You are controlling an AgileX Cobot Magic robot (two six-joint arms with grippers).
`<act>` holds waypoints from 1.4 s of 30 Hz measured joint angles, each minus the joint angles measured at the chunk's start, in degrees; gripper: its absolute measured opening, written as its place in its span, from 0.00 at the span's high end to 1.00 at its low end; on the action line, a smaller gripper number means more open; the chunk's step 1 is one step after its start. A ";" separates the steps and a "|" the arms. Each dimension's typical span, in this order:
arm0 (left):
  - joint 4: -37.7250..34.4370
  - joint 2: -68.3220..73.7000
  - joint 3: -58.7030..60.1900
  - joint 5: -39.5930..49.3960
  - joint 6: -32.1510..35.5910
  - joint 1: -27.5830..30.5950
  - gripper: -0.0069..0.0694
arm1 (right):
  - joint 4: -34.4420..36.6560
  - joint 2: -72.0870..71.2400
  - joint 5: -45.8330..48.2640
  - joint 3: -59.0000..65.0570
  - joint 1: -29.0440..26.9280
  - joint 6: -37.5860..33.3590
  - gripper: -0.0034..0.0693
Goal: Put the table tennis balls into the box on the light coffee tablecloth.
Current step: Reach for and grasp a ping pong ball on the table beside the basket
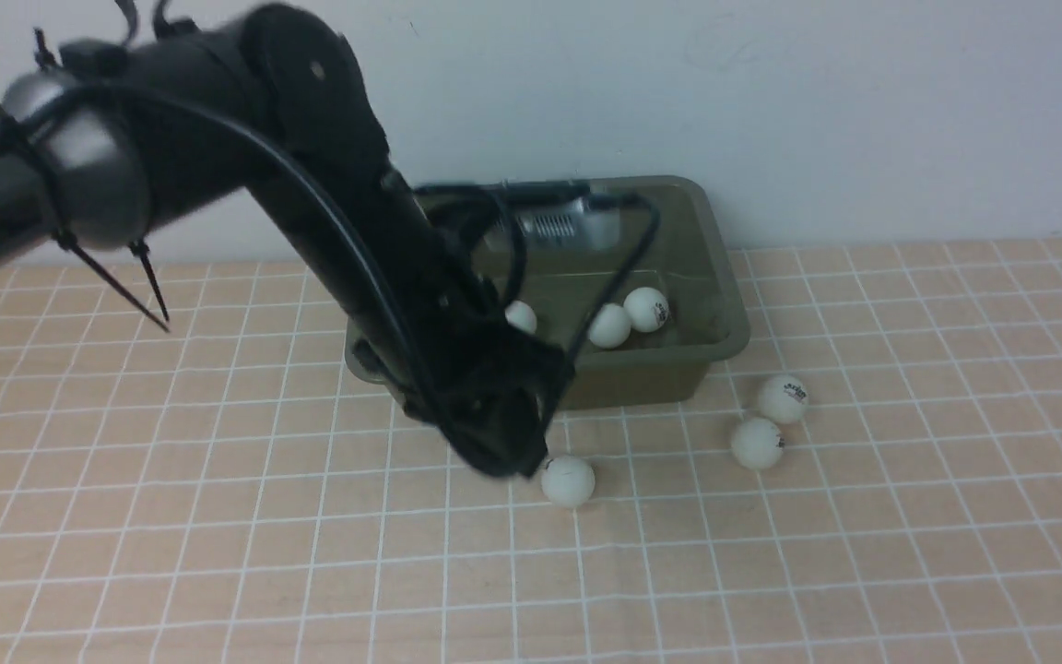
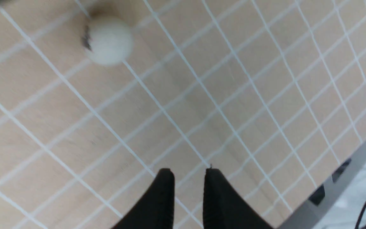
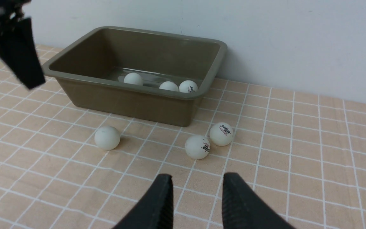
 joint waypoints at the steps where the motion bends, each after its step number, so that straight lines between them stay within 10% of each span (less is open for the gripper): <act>1: 0.00 -0.06 1.40 0.00 0.66 -1.24 0.81 | 0.00 0.00 0.00 0.00 0.00 0.00 0.66; 10: 12.57 0.72 4.60 -13.41 6.41 -9.55 0.76 | 0.00 0.00 0.00 0.00 0.00 0.00 0.66; 21: 18.11 2.76 4.60 -27.06 3.18 -9.69 0.37 | 0.00 0.00 0.00 0.00 0.00 0.00 0.66; 42: 27.43 12.14 4.60 -38.88 -17.69 -9.69 0.35 | 0.00 0.00 0.00 0.00 0.00 0.12 0.66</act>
